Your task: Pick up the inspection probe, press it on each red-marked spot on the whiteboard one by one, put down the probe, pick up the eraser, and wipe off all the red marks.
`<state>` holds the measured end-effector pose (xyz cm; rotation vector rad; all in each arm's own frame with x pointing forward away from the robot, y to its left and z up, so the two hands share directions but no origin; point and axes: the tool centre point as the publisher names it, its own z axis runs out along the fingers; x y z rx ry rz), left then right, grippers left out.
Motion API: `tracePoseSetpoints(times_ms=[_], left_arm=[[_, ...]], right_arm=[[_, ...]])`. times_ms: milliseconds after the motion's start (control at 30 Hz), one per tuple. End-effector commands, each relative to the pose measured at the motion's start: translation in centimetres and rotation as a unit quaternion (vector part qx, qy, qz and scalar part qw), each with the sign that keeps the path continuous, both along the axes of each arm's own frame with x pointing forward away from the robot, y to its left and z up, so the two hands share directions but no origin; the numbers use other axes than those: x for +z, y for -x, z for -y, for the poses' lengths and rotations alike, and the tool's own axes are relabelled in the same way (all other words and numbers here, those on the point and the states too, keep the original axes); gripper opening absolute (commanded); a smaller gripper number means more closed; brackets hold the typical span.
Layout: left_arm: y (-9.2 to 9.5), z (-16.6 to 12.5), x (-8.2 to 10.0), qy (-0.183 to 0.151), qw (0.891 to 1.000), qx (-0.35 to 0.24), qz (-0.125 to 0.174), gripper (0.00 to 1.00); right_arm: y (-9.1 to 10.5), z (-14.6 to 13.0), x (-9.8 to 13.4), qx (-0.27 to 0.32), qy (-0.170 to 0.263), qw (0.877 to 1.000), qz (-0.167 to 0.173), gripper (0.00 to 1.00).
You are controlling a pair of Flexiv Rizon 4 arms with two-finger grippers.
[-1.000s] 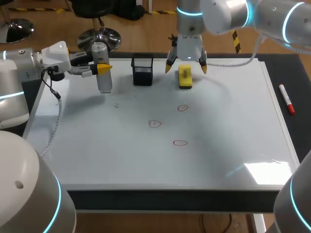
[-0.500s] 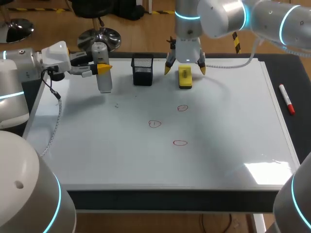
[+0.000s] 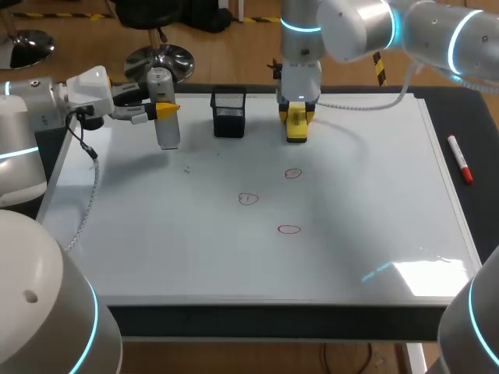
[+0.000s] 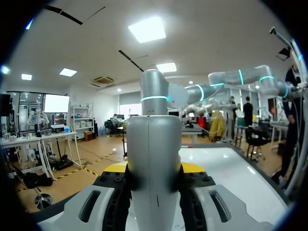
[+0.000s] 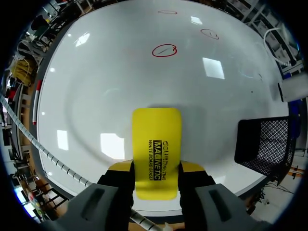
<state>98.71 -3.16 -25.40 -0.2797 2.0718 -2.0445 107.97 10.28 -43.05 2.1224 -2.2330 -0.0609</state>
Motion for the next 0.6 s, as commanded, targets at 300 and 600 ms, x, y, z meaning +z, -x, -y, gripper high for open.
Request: tracePoseSetpoints(times_ms=[300,600], left_arm=[[0.0,0.0,0.1,0.000,1.000,0.001,0.001,0.00],[0.0,0.0,0.1,0.000,1.000,0.001,0.001,0.00]], right_arm=[[0.3,0.5,0.1,-0.004,0.002,1.000,-0.002,0.00],[0.1,0.9,2.0,-0.009,-0.003,1.000,0.002,0.00]])
